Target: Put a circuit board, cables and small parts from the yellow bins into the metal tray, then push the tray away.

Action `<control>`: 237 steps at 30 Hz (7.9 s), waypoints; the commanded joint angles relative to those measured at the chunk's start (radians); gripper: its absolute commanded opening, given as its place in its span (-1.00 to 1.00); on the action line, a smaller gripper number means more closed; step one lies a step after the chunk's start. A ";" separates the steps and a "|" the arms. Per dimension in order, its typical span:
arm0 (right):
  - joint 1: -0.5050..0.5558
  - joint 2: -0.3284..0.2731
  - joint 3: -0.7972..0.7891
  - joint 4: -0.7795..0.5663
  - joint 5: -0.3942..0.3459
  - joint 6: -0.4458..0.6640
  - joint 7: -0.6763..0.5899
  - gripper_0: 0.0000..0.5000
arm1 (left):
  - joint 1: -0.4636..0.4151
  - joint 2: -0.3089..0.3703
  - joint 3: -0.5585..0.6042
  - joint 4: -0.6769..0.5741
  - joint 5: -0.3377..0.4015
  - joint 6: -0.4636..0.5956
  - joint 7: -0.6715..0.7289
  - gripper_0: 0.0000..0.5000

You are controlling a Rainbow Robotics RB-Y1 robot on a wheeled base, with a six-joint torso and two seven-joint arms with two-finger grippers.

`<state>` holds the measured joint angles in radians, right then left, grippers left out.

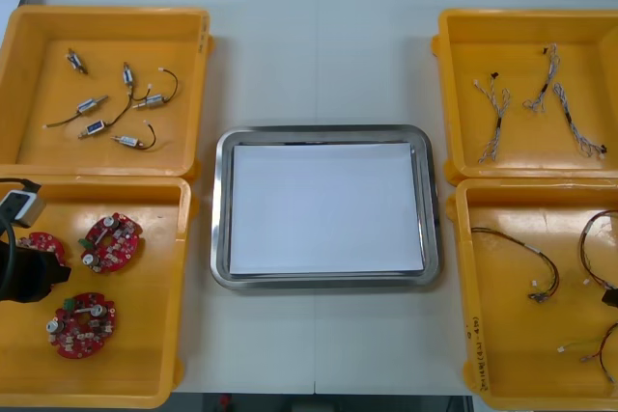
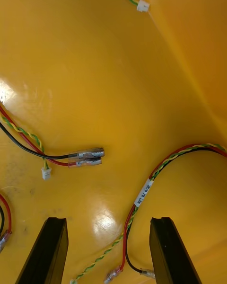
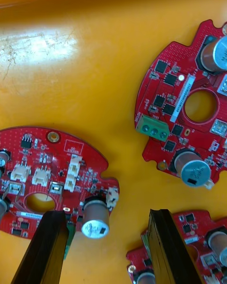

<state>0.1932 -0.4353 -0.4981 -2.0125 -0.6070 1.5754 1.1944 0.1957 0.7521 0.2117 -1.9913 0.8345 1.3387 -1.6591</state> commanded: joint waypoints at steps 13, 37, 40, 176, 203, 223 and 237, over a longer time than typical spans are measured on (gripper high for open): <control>0.034 0.009 0.027 0.070 0.009 -0.057 -0.048 1.00 | 0.030 0.036 -0.041 0.034 -0.021 -0.073 -0.074 1.00; 0.083 0.007 0.079 0.113 -0.020 -0.161 -0.078 1.00 | 0.031 0.036 -0.043 0.032 -0.012 -0.072 -0.084 -1.00; 0.086 0.009 0.084 0.113 -0.020 -0.170 -0.078 1.00 | 0.027 0.036 -0.028 0.023 -0.008 -0.056 -0.082 -1.00; -0.301 -0.500 0.139 -0.450 -0.519 0.344 0.330 -1.00 | -0.783 -0.312 -0.977 0.011 -0.353 0.293 0.918 0.51; -0.345 -0.517 0.196 -0.450 -0.545 0.344 0.347 -1.00 | -0.788 -0.286 -0.660 -0.210 -0.296 0.544 0.875 1.00; -0.636 -0.511 0.520 -0.397 -0.477 0.344 0.338 -1.00 | -0.812 -0.138 -0.314 -0.192 -0.141 0.581 0.670 1.00; -0.867 -0.408 0.748 -0.379 -0.474 0.344 0.350 -1.00 | -0.874 -0.117 -0.149 0.006 -0.218 0.581 0.645 1.00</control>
<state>-0.5834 -0.8712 0.1753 -2.3962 -1.0894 1.9164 1.5000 -0.6134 0.5998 0.0106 -2.0320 0.6507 1.9128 -0.9643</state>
